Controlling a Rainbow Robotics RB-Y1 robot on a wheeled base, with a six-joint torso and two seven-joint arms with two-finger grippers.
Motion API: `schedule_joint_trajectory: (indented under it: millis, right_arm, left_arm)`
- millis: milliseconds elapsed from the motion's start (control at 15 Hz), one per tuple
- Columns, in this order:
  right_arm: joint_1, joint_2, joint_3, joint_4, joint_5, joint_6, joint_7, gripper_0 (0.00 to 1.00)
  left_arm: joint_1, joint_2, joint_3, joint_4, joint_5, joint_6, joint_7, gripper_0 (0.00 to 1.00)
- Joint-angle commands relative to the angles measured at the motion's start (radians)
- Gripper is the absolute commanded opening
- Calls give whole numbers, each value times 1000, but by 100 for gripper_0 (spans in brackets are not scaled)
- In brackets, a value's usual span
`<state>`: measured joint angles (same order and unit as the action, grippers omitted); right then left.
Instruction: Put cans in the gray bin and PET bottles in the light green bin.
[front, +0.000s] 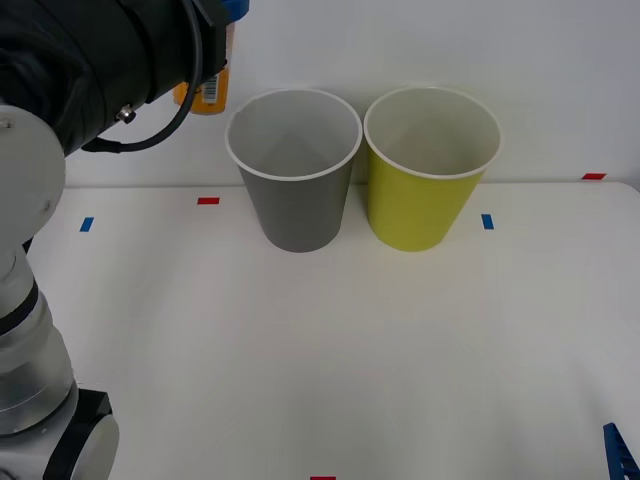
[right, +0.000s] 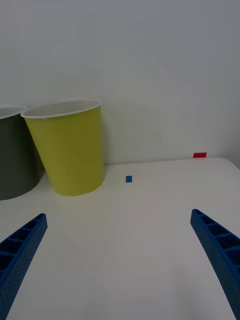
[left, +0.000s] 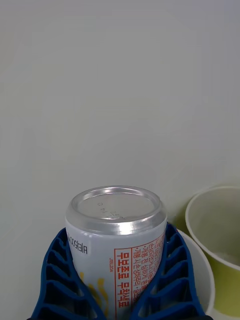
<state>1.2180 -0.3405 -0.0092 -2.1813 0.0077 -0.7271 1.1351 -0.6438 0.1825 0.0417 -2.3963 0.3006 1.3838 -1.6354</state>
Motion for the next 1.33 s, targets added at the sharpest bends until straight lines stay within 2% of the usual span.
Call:
schedule_joint_trajectory:
  millis: [67,533,867,1133,1333]
  right_arm:
    - [0,0,0,0,0,0,0,100]
    - [0,0,0,0,0,0,0,100]
    - [0,0,0,0,0,0,0,100]
    - [0,0,0,0,0,0,0,100]
    - [0,0,0,0,0,0,0,100]
  left_arm:
    - [-4,-44,0,95,-9,-104,-34,0]
    - [-4,-81,-69,319,-48,-399,-12,0]
    - [-4,-81,-100,427,-48,-549,8,0]
    - [-4,-71,-128,546,-48,-730,16,0]
    - [-2,-58,-151,577,-37,-773,29,0]
